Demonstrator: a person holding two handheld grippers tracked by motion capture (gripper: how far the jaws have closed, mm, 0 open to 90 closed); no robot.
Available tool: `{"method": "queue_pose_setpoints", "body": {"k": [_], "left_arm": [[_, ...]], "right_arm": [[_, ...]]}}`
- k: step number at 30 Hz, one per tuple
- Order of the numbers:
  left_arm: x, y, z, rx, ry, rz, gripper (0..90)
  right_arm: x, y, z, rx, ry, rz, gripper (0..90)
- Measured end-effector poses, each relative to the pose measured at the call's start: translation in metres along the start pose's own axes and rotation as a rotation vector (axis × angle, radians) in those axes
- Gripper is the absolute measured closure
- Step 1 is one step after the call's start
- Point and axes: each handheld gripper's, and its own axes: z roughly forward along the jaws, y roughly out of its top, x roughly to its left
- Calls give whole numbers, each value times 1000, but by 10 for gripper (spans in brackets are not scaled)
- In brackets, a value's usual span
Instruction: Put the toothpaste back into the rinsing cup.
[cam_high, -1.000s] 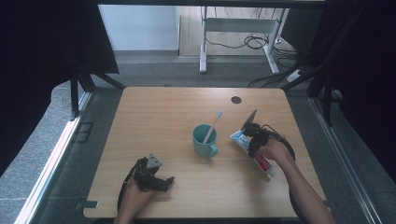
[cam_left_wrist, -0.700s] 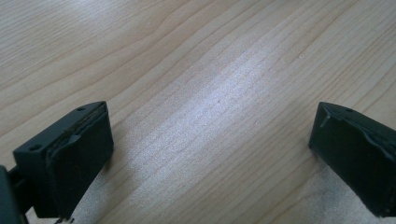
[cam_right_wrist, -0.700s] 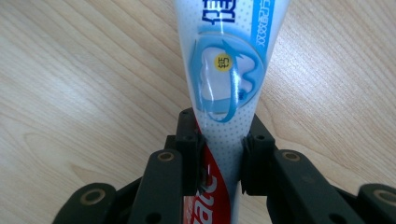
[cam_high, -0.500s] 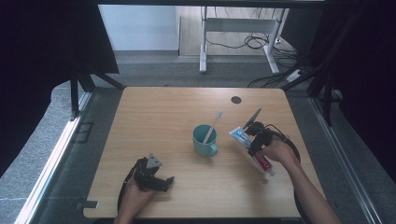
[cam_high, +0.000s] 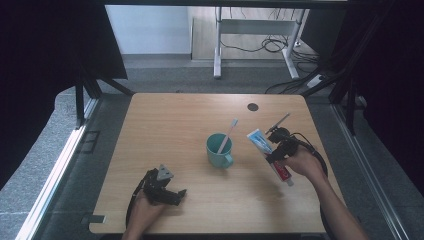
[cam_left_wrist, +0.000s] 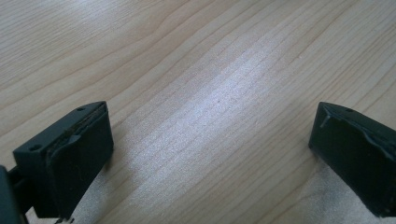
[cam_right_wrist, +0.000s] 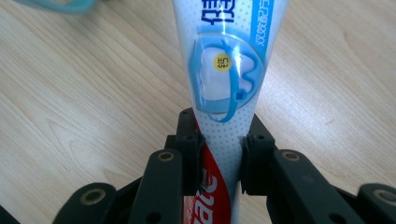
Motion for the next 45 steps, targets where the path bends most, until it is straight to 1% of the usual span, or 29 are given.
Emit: {"method": "queue_pose_setpoints", "body": {"k": [9,17,23,29,36,38,39,41,45], "left_arm": [[0,0,0,0,0,0,0],[0,0,0,0,1,-2,0],[0,0,0,0,0,-2,0],[0,0,0,0,0,-2,0],[0,0,0,-4,1,-4,0],[0,0,0,-3,1,-4,0],[0,0,0,-4,1,-4,0],[0,0,0,-4,1,-4,0],[0,0,0,-3,1,-5,0]], "right_arm": [[2,-8,-12,-102,-16,-4,724],[4,-12,-20,-192,-3,-19,724],[7,-16,-25,-275,-9,-39,725],[10,-22,-29,-360,1,-61,725],[14,-29,-30,-462,15,-67,725],[14,-29,-30,-475,31,-69,725],[15,-30,-29,-488,31,-71,725],[17,-29,-29,-492,40,-76,725],[21,-27,-31,-517,45,-87,725]]}}
